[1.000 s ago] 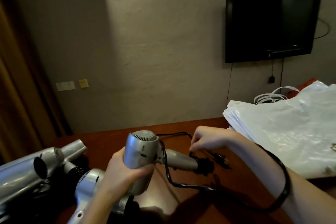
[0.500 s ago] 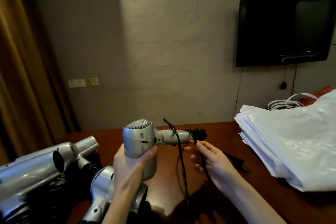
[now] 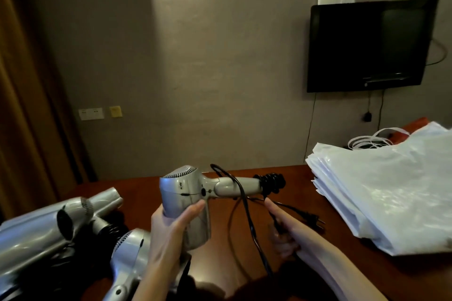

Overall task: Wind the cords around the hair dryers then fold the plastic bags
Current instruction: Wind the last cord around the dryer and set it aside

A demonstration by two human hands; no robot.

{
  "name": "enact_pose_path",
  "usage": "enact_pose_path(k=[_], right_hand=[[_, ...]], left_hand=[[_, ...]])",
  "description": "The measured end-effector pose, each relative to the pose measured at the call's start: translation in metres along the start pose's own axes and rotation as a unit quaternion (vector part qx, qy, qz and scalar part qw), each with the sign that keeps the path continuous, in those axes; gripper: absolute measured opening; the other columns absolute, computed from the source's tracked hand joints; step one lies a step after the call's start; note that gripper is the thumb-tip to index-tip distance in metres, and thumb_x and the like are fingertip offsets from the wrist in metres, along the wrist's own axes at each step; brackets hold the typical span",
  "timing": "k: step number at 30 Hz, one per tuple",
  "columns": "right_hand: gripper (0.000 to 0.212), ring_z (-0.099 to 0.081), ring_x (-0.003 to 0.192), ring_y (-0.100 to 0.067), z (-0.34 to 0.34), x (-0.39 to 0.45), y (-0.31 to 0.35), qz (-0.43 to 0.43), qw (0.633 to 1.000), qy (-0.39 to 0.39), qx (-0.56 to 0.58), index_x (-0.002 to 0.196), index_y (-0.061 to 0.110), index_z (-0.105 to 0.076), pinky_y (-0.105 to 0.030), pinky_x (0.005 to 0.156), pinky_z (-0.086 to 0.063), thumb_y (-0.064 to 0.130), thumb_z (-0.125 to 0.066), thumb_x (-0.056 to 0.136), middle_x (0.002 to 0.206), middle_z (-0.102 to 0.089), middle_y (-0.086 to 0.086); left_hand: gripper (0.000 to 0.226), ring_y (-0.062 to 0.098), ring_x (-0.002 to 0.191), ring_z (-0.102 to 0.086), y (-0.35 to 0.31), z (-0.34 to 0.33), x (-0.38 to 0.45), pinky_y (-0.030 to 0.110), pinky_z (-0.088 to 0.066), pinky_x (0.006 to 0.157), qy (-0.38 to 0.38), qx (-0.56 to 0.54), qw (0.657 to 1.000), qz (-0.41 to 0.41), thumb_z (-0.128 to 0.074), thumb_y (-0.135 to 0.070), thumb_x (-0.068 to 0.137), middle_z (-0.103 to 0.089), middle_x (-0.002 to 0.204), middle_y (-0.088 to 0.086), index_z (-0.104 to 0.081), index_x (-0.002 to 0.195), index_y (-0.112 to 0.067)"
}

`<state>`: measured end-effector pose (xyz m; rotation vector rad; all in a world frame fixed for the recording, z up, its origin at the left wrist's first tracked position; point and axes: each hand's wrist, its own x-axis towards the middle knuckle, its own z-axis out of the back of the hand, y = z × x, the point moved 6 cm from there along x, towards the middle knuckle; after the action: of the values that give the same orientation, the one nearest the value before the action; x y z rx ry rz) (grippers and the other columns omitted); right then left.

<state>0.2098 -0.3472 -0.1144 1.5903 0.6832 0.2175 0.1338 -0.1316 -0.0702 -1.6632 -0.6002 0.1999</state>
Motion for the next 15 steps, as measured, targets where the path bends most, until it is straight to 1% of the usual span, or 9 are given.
enact_pose_path(k=[2, 4, 5, 7, 9, 10, 12, 13, 15], right_hand=[[0.046, -0.029, 0.049, -0.011, 0.000, -0.002, 0.003, 0.020, 0.999, 0.028, 0.033, 0.063, 0.011, -0.057, -0.021, 0.048, -0.026, 0.055, -0.061, 0.076, 0.060, -0.029, -0.001], [0.043, -0.031, 0.053, -0.011, -0.004, -0.005, 0.006, 0.031, 0.986, 0.108, 0.127, 0.077, 0.004, -0.065, -0.022, 0.049, -0.030, 0.046, -0.072, 0.075, 0.065, -0.030, -0.001], [0.044, -0.034, 0.054, -0.011, -0.007, -0.008, 0.007, 0.034, 0.976, 0.145, 0.160, 0.083, 0.001, -0.068, -0.023, 0.050, -0.034, 0.041, -0.082, 0.070, 0.067, -0.032, -0.002], [0.050, -0.043, 0.056, -0.013, -0.005, -0.009, 0.005, 0.043, 0.971, 0.169, 0.165, 0.087, 0.001, -0.071, -0.027, 0.055, -0.040, 0.033, -0.093, 0.055, 0.068, -0.041, -0.004], [0.046, -0.045, 0.055, -0.013, -0.003, -0.005, 0.000, 0.027, 0.975, 0.171, 0.139, 0.085, 0.006, -0.068, -0.025, 0.054, -0.041, 0.036, -0.090, 0.060, 0.067, -0.044, -0.003], [0.044, -0.044, 0.053, -0.012, -0.003, -0.004, -0.003, 0.014, 0.981, 0.167, 0.100, 0.082, 0.008, -0.065, -0.023, 0.051, -0.039, 0.043, -0.085, 0.066, 0.065, -0.044, -0.002], [0.052, -0.040, 0.048, -0.008, 0.004, 0.001, -0.008, -0.002, 0.990, 0.132, -0.039, 0.076, 0.013, -0.061, -0.019, 0.048, -0.031, 0.064, -0.067, 0.075, 0.060, -0.046, 0.002], [0.054, -0.038, 0.045, -0.007, 0.006, 0.001, -0.009, -0.009, 0.989, 0.118, -0.092, 0.072, 0.015, -0.060, -0.019, 0.047, -0.028, 0.069, -0.059, 0.077, 0.057, -0.044, 0.004], [0.048, -0.032, 0.043, -0.005, 0.013, 0.000, -0.008, -0.019, 0.986, 0.102, -0.133, 0.069, 0.017, -0.055, -0.018, 0.046, -0.023, 0.064, -0.057, 0.080, 0.053, -0.038, 0.007]], left_hand=[[0.080, 0.032, 0.080, -0.070, -0.001, -0.001, 0.000, 0.036, -0.056, 0.055, 0.008, 0.000, 1.000, 0.006, -0.080, -0.048, 0.031, -0.072, 0.087, 0.016, -0.066, 0.098, -0.009], [0.078, 0.031, 0.077, -0.069, 0.000, -0.002, -0.001, 0.035, -0.055, 0.052, 0.013, -0.009, 1.000, 0.013, -0.080, -0.046, 0.031, -0.073, 0.087, 0.018, -0.066, 0.097, -0.008], [0.078, 0.031, 0.075, -0.070, 0.001, -0.002, -0.001, 0.035, -0.055, 0.051, 0.016, -0.020, 1.000, 0.017, -0.081, -0.044, 0.031, -0.073, 0.086, 0.019, -0.067, 0.098, -0.006], [0.078, 0.029, 0.070, -0.070, 0.002, -0.004, -0.002, 0.034, -0.055, 0.050, 0.026, -0.035, 0.999, 0.025, -0.080, -0.040, 0.031, -0.073, 0.084, 0.019, -0.068, 0.099, -0.003], [0.074, 0.027, 0.066, -0.069, 0.003, -0.008, -0.002, 0.034, -0.055, 0.049, 0.044, -0.048, 0.997, 0.032, -0.080, -0.037, 0.032, -0.073, 0.082, 0.018, -0.069, 0.097, -0.003], [0.072, 0.026, 0.065, -0.069, 0.003, -0.011, -0.002, 0.034, -0.055, 0.048, 0.054, -0.053, 0.996, 0.037, -0.080, -0.036, 0.033, -0.073, 0.081, 0.018, -0.069, 0.096, -0.004], [0.070, 0.025, 0.064, -0.069, 0.004, -0.013, -0.002, 0.033, -0.054, 0.048, 0.067, -0.053, 0.995, 0.046, -0.079, -0.035, 0.033, -0.073, 0.079, 0.016, -0.070, 0.096, -0.005], [0.070, 0.025, 0.063, -0.069, 0.004, -0.013, -0.002, 0.033, -0.054, 0.047, 0.074, -0.051, 0.995, 0.047, -0.079, -0.035, 0.033, -0.073, 0.079, 0.016, -0.070, 0.096, -0.005], [0.070, 0.024, 0.063, -0.069, 0.003, -0.011, -0.001, 0.032, -0.055, 0.049, 0.088, -0.041, 0.994, 0.048, -0.078, -0.035, 0.033, -0.072, 0.079, 0.015, -0.070, 0.096, -0.007]])
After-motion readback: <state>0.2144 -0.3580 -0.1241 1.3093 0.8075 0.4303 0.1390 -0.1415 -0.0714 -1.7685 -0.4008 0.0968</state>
